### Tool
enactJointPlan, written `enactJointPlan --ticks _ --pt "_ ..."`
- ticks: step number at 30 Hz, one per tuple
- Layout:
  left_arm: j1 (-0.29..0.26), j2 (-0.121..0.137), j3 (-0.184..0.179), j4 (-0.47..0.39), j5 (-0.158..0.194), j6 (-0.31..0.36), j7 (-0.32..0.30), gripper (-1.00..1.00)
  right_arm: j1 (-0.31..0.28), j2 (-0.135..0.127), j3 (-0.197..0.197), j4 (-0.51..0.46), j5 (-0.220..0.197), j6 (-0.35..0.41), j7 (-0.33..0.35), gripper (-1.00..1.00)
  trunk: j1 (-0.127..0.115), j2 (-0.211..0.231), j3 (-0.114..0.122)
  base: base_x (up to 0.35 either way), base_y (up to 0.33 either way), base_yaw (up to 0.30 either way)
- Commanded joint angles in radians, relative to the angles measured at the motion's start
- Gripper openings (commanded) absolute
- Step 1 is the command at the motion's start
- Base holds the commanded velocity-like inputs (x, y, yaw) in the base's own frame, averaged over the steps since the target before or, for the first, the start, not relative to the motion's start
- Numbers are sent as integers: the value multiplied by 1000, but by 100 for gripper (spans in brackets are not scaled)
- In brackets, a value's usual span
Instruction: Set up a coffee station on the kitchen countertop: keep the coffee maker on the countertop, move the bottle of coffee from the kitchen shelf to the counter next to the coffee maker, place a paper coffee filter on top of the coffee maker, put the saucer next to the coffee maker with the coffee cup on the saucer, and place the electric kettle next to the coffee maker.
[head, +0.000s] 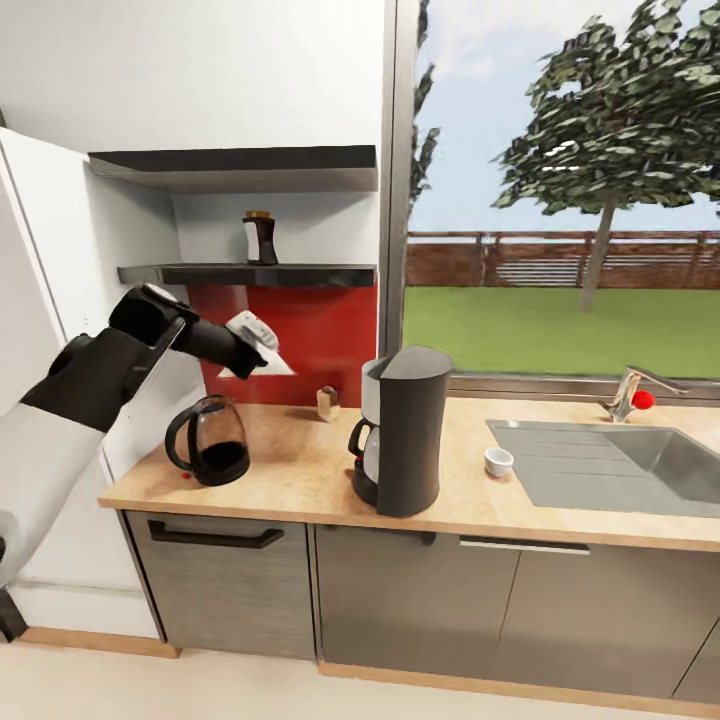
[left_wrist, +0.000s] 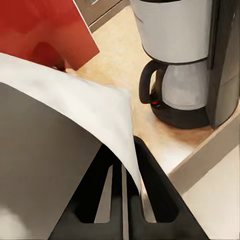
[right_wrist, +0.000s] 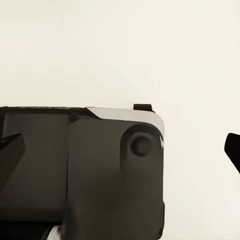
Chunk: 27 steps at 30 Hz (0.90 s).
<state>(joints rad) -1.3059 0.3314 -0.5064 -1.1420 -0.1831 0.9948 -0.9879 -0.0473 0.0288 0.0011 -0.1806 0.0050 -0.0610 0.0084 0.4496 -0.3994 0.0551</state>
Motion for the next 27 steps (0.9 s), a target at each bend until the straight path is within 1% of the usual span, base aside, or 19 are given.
enactJointPlan --ticks 1,2,4,6,8,9,11,12,13,14,15,16,17,18,20,21,23,27 --pt "-24 3 -21 19 -51 -1 -44 -100 0 0 0 1 1 -3 1 100 0 -1 -1 0 0 -4" --pt "-43 5 -38 33 -96 -1 -74 -100 0 0 0 1 1 -3 1 100 0 -1 -1 0 0 -3" --pt "-78 6 -62 49 -202 -2 -140 -100 -1 0 0 1 1 -3 1 100 0 -1 -1 0 0 -1" --pt "-109 6 -71 56 -314 -5 -225 -100 -1 0 0 1 1 -3 1 100 0 -1 -1 0 0 0" --pt "-135 5 -76 59 -420 -8 -326 -100 0 0 0 1 1 -3 1 100 0 -1 -1 0 0 0" --pt "-153 1 -81 59 -502 -11 -400 -100 0 0 0 1 1 -3 1 100 0 -1 -1 0 0 0" --pt "-173 -9 -91 60 -620 -18 -481 -100 -1 0 1 1 1 -3 1 100 0 -1 -1 0 0 0" --pt "-177 -13 -94 60 -649 -21 -498 -100 -1 0 1 1 1 -3 1 100 0 -1 -1 0 0 0" --pt "-191 -32 -101 60 -732 -33 -541 -100 -1 0 1 1 1 -3 1 100 0 -1 -1 0 0 0" --pt "-198 -51 -104 60 -783 -42 -562 -100 0 0 1 1 2 -3 1 100 0 -1 -1 0 0 0" --pt "-206 -80 -106 60 -850 -56 -583 -100 0 0 1 1 2 -3 1 100 0 -1 -1 0 0 0" --pt "-210 -100 -107 60 -889 -66 -583 -100 0 0 1 1 2 -3 1 100 0 -1 -1 0 0 0" --pt "-212 -117 -108 60 -922 -77 -583 -100 0 0 1 1 2 -3 1 100 0 -1 -1 0 0 0" --pt "-213 -125 -108 60 -936 -83 -583 -100 0 0 1 1 2 -3 1 100 0 -1 -1 0 0 0" --pt "-216 -153 -108 60 -974 -111 -583 -100 0 -1 0 0 1 -3 1 100 0 -1 -1 0 0 0" --pt "-216 -162 -109 60 -985 -128 -583 -100 -1 -2 0 0 1 -3 1 100 0 -1 -1 0 0 0" --pt "-215 -171 -109 60 -996 -155 -583 -100 -1 -2 -2 0 1 -3 1 100 0 -1 -1 0 0 0" --pt "-207 -173 -111 60 -1004 -173 -583 -100 -1 -4 -4 0 0 -2 1 100 0 -1 -1 0 0 -65"
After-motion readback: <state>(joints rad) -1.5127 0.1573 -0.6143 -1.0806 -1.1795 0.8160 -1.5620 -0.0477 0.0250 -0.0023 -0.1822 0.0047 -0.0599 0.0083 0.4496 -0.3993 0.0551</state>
